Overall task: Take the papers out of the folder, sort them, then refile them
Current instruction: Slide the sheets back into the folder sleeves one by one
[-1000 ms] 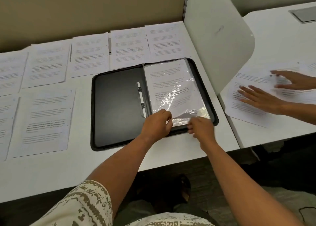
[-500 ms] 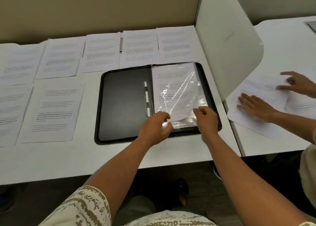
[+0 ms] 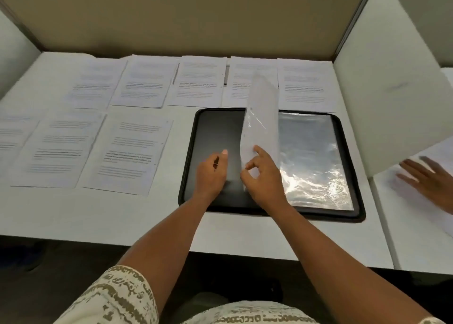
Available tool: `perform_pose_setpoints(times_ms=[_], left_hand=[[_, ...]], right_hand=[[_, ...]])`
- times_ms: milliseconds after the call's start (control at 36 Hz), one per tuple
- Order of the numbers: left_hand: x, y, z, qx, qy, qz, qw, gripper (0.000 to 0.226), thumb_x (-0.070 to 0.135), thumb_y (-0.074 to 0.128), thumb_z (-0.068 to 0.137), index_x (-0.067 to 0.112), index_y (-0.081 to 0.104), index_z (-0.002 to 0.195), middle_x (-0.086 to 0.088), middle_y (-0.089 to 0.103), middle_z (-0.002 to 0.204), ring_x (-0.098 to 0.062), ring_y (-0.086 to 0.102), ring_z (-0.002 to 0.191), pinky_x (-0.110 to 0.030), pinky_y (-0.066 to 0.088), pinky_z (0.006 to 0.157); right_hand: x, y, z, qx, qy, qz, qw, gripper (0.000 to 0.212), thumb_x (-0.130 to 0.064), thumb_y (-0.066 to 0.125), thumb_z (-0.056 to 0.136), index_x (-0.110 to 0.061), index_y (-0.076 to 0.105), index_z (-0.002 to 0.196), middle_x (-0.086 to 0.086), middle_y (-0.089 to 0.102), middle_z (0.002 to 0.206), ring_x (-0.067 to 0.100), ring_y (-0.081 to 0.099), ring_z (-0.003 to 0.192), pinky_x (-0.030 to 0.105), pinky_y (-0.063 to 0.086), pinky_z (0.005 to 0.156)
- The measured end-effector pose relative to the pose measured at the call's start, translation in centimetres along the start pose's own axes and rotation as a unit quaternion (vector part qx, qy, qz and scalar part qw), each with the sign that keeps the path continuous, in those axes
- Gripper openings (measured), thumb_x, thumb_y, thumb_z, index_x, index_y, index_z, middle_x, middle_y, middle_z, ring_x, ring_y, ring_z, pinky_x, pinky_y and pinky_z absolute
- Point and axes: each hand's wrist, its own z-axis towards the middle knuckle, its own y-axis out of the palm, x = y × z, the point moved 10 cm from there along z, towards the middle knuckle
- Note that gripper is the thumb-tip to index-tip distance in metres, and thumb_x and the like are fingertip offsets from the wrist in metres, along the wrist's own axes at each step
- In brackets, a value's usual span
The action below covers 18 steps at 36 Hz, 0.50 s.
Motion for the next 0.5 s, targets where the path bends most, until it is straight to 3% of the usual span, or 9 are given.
perform_pose_setpoints(times_ms=[56,111,194,278,333,417,500], left_hand=[[-1.0,-1.3,0.6,-0.003,-0.028,-0.020,0.999,0.050,0.054,0.043,0.100,0.012,0.069,0.090,-0.002,0.069,0.083,-0.020,0.066,0.080,-0.040,0.057,0.077],[-2.3,-2.1,1.1,-0.013,-0.066,-0.049,0.996,0.046,0.054,0.044,0.101,0.017,0.070,0.095,0.002,0.070,0.088,-0.016,0.067,0.083,-0.032,0.057,0.079],[-4.1,-2.7,2.0,-0.038,-0.126,-0.098,0.986,0.052,0.064,0.046,0.096,0.019,0.071,0.104,0.001,0.072,0.090,-0.014,0.068,0.079,-0.030,0.056,0.073],[-4.8,-3.1,2.5,-0.062,-0.146,-0.126,0.979,0.050,0.063,0.050,0.094,0.019,0.072,0.101,0.002,0.073,0.084,-0.012,0.066,0.071,-0.028,0.052,0.065],[-4.9,-3.8,2.8,-0.054,-0.146,-0.114,0.981,0.041,0.056,0.054,0.096,0.019,0.072,0.096,0.000,0.073,0.084,-0.015,0.069,0.073,-0.027,0.055,0.064],[-5.9,-4.6,3.0,-0.042,-0.150,-0.080,0.985,0.017,0.035,0.063,0.096,0.021,0.071,0.091,-0.003,0.072,0.092,-0.021,0.070,0.087,-0.033,0.061,0.077],[-6.9,-5.4,3.4,-0.031,-0.144,-0.020,0.989,0.018,0.023,0.064,0.096,0.015,0.071,0.110,0.003,0.068,0.098,-0.015,0.064,0.094,-0.028,0.053,0.088]], right_hand=[[0.1,1.8,0.5,-0.005,-0.001,-0.013,1.000,0.005,-0.015,0.068,0.087,-0.017,0.067,0.092,0.008,0.048,0.151,0.025,0.040,0.143,0.030,0.033,0.112],[-0.6,3.2,0.4,-0.002,-0.010,-0.014,1.000,0.008,-0.020,0.066,0.087,-0.024,0.060,0.085,0.003,0.045,0.155,0.020,0.036,0.146,0.043,0.033,0.117],[-1.5,5.1,0.8,-0.001,-0.031,-0.028,0.999,0.008,-0.024,0.065,0.085,-0.028,0.058,0.083,0.004,0.046,0.154,0.021,0.039,0.144,0.049,0.036,0.116],[-1.9,7.4,0.7,-0.037,-0.021,-0.043,0.998,0.009,-0.023,0.066,0.087,-0.028,0.059,0.085,0.004,0.048,0.153,0.021,0.041,0.143,0.048,0.036,0.115],[-2.5,8.7,0.5,-0.051,-0.037,-0.042,0.997,0.004,-0.022,0.066,0.090,-0.024,0.063,0.089,0.004,0.049,0.151,0.020,0.043,0.141,0.041,0.036,0.116],[-2.2,10.5,0.3,-0.112,-0.019,-0.039,0.993,0.010,-0.028,0.063,0.096,-0.022,0.068,0.100,0.001,0.047,0.153,0.016,0.039,0.142,0.024,0.027,0.109],[-2.4,10.8,0.8,-0.135,-0.020,-0.030,0.990,0.021,-0.037,0.058,0.100,-0.022,0.070,0.110,-0.002,0.054,0.146,0.011,0.044,0.137,0.018,0.029,0.105]])
